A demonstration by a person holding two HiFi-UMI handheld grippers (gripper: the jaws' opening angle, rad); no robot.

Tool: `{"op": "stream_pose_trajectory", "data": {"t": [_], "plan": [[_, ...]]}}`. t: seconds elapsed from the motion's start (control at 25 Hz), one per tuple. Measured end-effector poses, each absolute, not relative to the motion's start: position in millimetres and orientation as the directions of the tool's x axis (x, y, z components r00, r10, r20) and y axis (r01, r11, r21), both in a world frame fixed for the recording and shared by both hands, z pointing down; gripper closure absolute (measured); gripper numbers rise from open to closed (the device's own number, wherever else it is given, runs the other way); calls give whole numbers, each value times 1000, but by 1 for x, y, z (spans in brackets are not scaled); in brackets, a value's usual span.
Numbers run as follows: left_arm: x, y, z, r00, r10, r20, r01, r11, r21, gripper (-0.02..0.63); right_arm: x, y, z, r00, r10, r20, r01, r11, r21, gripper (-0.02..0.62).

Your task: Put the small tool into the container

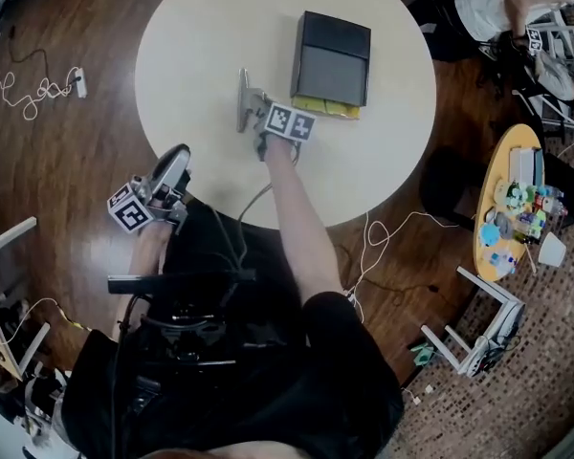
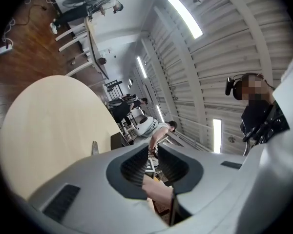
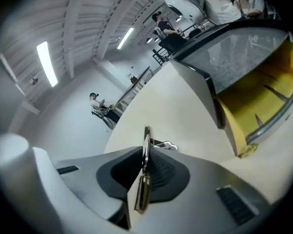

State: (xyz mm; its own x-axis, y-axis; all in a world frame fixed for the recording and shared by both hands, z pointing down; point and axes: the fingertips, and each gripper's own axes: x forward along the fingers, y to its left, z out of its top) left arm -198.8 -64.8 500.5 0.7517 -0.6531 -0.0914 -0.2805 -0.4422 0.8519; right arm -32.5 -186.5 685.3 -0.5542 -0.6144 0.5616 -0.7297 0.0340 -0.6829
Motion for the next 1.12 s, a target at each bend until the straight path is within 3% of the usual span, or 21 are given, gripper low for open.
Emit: {"op": "stream_pose_trajectory", "data": {"t": [0.36, 0.52, 0.64, 0.92, 1.12], "plan": [[-191, -94, 525, 822, -559, -109, -179, -436, 882, 555, -23, -125, 651, -676, -558, 482, -636, 112, -763, 574], [-168, -95, 527, 858, -509, -72, -200, -459, 866, 555, -1, -85, 660, -711, -487, 507, -638, 143, -757, 578], [-145, -96, 527, 881, -470, -54, -202, -477, 855, 555, 20, -80, 658, -722, -508, 469, -611, 151, -777, 582], [-103, -93, 524, 887, -461, -5, -242, -475, 846, 555, 95, -79, 640, -749, -435, 500, -654, 369, -660, 584], [-71, -82, 523, 899, -438, 17, -252, -484, 838, 555, 129, -86, 647, -789, -376, 486, -613, 423, -668, 584]]}}
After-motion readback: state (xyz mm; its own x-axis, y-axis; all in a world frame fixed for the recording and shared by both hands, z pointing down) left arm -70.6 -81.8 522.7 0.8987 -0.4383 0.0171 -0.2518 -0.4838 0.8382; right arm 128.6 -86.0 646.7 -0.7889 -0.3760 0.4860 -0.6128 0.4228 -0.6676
